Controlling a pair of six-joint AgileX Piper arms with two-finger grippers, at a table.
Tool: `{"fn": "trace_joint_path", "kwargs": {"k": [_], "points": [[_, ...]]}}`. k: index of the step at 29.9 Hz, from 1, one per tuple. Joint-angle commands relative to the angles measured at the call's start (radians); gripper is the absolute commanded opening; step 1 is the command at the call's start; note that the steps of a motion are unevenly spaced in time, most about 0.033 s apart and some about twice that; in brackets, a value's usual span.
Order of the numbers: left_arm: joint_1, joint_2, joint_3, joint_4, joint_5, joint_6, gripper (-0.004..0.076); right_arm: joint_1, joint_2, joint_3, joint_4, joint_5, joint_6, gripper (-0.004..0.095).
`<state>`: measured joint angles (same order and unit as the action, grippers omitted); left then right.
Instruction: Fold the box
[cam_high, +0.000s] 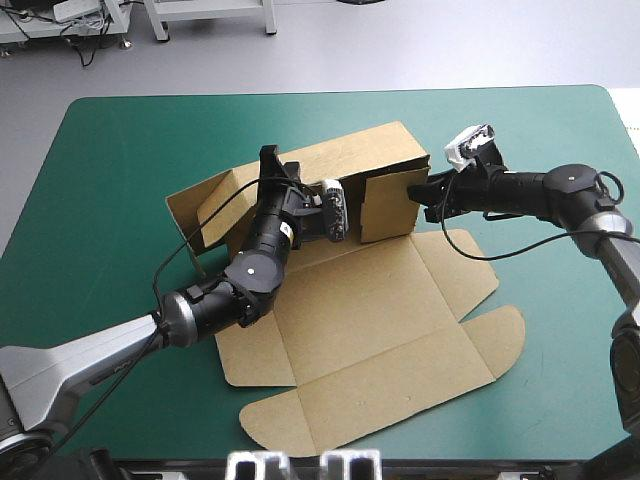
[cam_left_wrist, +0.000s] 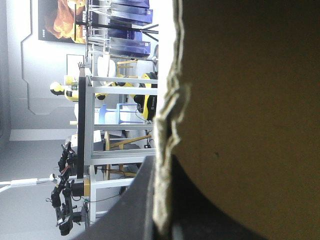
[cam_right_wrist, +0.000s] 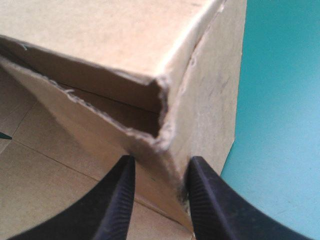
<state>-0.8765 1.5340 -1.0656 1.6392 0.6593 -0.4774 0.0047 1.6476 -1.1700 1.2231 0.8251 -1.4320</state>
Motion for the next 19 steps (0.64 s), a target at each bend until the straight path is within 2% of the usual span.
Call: {"fn": "trace_joint_path", "kwargs": {"k": [1, 4, 6, 8, 10, 11, 19], "points": [[-0.009, -0.047, -0.031, 0.058, -0.005, -0.012, -0.0010, 0.002, 0.000, -0.022, 0.104, 0.022, -0.051, 0.0316], [-0.009, -0.047, -0.031, 0.058, -0.014, -0.012, -0.0010, 0.002, 0.027, -0.022, 0.177, 0.022, -0.121, 0.0313], [-0.009, -0.047, -0.031, 0.058, -0.023, -0.012, -0.0010, 0.002, 0.038, -0.022, 0.238, 0.022, -0.164, 0.0272], [-0.009, -0.047, -0.031, 0.058, -0.033, -0.012, -0.0010, 0.002, 0.045, -0.022, 0.267, 0.019, -0.171, 0.0160], [-0.009, -0.047, -0.031, 0.062, -0.036, -0.012, -0.0010, 0.002, 0.045, -0.022, 0.264, 0.017, -0.171, 0.0008], [-0.009, -0.047, -0.031, 0.065, -0.036, -0.012, -0.0010, 0.002, 0.045, -0.022, 0.262, 0.017, -0.167, -0.0023], [-0.009, -0.045, -0.031, 0.127, -0.030, -0.041, -0.0008, 0.002, 0.043, -0.022, 0.245, 0.045, -0.144, -0.0001]]}}
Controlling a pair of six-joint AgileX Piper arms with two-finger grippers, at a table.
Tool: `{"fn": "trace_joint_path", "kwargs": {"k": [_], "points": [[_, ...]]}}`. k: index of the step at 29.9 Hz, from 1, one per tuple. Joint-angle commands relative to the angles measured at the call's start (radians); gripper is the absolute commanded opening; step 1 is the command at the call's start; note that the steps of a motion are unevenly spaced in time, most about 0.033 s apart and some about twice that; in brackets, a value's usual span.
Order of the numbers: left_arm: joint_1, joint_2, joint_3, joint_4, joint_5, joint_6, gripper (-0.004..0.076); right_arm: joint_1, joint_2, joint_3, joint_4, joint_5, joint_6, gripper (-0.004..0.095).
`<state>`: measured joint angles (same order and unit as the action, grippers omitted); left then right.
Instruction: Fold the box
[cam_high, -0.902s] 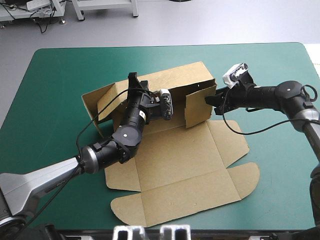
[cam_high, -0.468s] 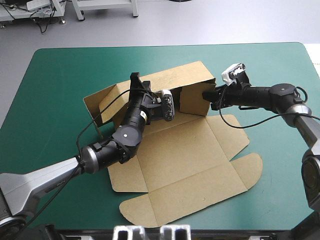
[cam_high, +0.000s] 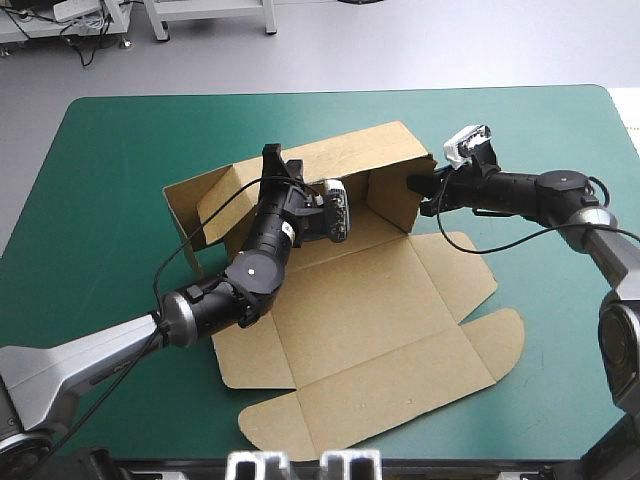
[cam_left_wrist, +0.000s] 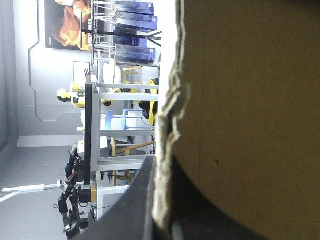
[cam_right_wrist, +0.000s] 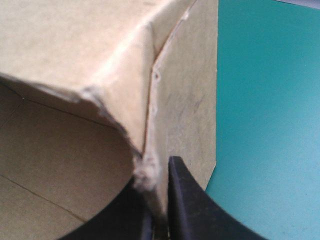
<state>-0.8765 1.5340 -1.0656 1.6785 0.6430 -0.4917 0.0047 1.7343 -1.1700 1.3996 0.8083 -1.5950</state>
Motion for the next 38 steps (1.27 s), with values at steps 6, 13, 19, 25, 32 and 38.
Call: {"fn": "trace_joint_path", "kwargs": {"k": [6, 13, 19, 25, 32, 38], "points": [[-0.003, -0.018, -0.035, 0.090, 0.022, -0.028, 0.0092, 0.007, -0.044, -0.022, 0.020, 0.060, 0.051, -0.0002], [0.004, 0.019, -0.035, 0.090, 0.022, -0.024, 0.0363, 0.070, -0.044, -0.022, -0.062, -0.011, 0.083, -0.0001], [-0.022, 0.011, -0.035, 0.090, 0.029, -0.124, 0.0381, 0.093, -0.044, -0.022, -0.057, -0.080, 0.118, -0.0001], [-0.159, -0.023, -0.035, 0.090, 0.044, -0.287, 0.0344, 0.093, -0.044, -0.022, -0.057, -0.119, 0.167, -0.0003], [-0.330, -0.079, -0.036, 0.090, 0.126, -0.351, 0.0277, 0.093, -0.055, -0.024, -0.059, -0.119, 0.201, -0.0003], [-0.326, -0.139, -0.118, 0.061, 0.147, -0.373, -0.0006, 0.093, -0.132, -0.024, -0.128, -0.146, 0.299, -0.0004]]}}
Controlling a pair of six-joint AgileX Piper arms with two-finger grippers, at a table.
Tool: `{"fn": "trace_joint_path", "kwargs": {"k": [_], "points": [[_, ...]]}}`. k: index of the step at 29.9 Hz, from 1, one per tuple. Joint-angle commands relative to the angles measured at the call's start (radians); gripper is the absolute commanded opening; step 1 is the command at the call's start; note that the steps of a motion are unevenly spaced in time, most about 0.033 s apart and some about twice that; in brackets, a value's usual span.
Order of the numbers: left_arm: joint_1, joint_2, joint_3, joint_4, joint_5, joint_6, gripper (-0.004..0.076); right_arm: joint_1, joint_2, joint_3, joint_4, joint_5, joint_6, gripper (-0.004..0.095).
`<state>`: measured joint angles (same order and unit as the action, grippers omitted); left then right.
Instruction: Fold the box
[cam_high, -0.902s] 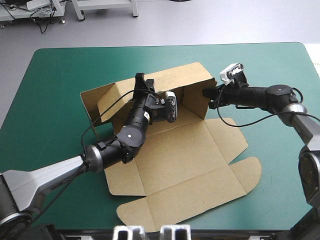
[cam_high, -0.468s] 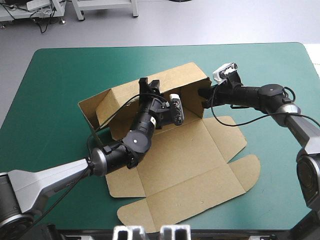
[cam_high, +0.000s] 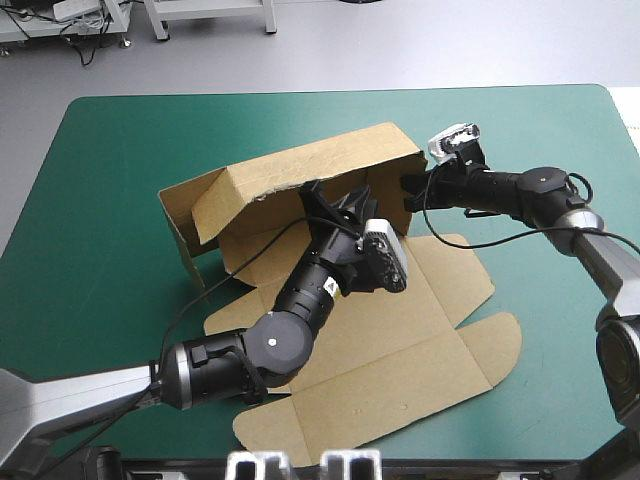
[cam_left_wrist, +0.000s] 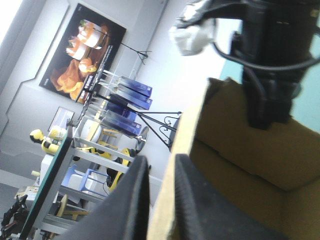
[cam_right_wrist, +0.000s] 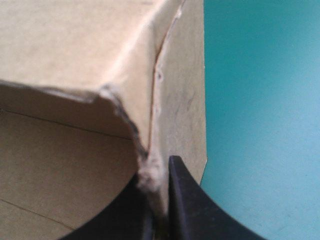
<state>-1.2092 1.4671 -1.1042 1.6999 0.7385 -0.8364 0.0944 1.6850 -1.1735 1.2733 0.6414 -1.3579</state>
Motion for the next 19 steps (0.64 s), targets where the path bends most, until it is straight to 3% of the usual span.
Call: {"fn": "trace_joint_path", "kwargs": {"k": [1, 7, 12, 15, 19], "points": [[0.016, -0.084, -0.103, 0.021, 0.042, -0.029, 0.0004, 0.003, -0.100, -0.021, -0.026, 0.020, 0.080, -0.0003], [0.152, -0.136, -0.274, -0.265, -0.110, 0.021, 0.0015, 0.003, -0.204, -0.021, -0.237, 0.029, 0.307, -0.0003], [0.370, -0.150, -0.410, -0.567, -0.130, 0.183, 0.0015, 0.003, -0.288, -0.023, -0.362, 0.080, 0.491, -0.0003], [0.536, -0.150, -0.478, -0.853, -0.130, 0.362, 0.0015, 0.003, -0.327, -0.031, -0.476, 0.140, 0.619, -0.0003], [0.759, -0.150, -0.502, -1.217, -0.112, 0.547, 0.0015, 0.003, -0.336, -0.095, -0.647, 0.311, 0.808, -0.0003]]}}
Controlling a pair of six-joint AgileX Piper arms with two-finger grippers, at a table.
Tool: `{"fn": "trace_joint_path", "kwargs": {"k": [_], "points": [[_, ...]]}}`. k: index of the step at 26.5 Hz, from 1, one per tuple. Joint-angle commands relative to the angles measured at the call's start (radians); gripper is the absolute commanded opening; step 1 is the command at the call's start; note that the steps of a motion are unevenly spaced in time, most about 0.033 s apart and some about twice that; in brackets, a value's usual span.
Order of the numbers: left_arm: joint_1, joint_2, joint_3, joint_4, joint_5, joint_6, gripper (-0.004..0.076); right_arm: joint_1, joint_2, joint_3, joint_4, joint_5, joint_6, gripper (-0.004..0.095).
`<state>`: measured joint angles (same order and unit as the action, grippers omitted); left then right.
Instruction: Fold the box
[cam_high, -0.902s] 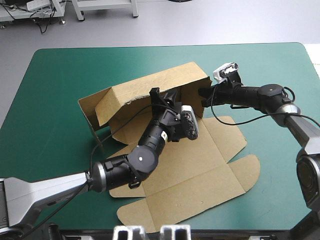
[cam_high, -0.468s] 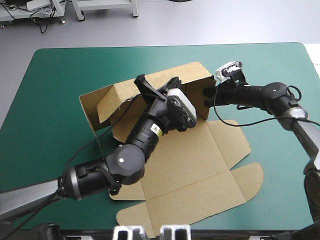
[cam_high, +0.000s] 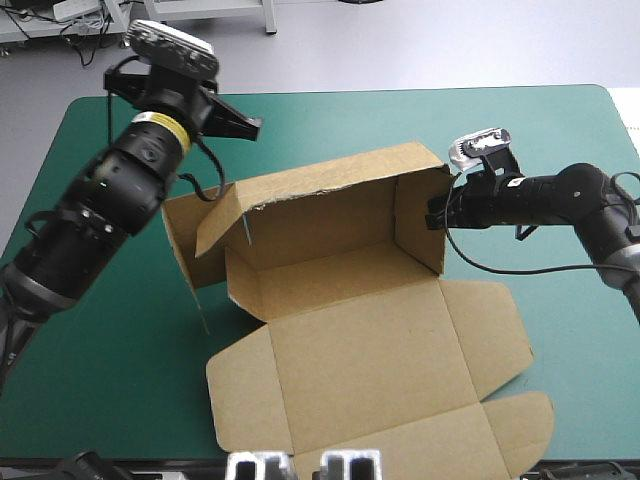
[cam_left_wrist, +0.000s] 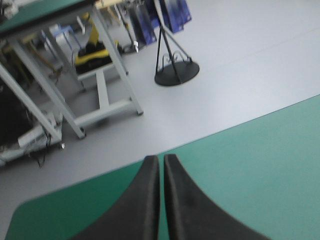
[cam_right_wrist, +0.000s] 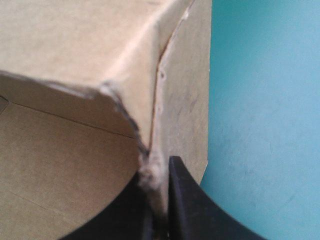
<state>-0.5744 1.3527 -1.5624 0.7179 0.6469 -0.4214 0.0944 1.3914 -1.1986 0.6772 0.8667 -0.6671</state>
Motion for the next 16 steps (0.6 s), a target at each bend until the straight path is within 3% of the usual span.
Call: {"fn": "trace_joint_path", "kwargs": {"k": [1, 6, 10, 13, 16], "points": [[0.180, -0.036, -0.044, -0.328, -0.005, 0.176, 0.0015, 0.003, -0.042, -0.091, -0.076, 0.124, 0.151, -0.0003], [0.431, -0.016, -0.044, -0.702, 0.148, 0.415, 0.0015, 0.003, -0.026, -0.190, -0.179, 0.220, 0.255, -0.0004], [0.569, -0.003, -0.044, -0.885, 0.261, 0.508, 0.0015, 0.003, 0.049, -0.269, -0.246, 0.292, 0.289, -0.0004], [0.620, -0.001, -0.044, -0.948, 0.308, 0.565, 0.0013, 0.003, 0.131, -0.303, -0.246, 0.292, 0.288, -0.0004], [0.628, 0.000, -0.044, -0.952, 0.359, 0.609, 0.0012, 0.003, 0.269, -0.328, -0.244, 0.205, 0.240, -0.0003]]}}
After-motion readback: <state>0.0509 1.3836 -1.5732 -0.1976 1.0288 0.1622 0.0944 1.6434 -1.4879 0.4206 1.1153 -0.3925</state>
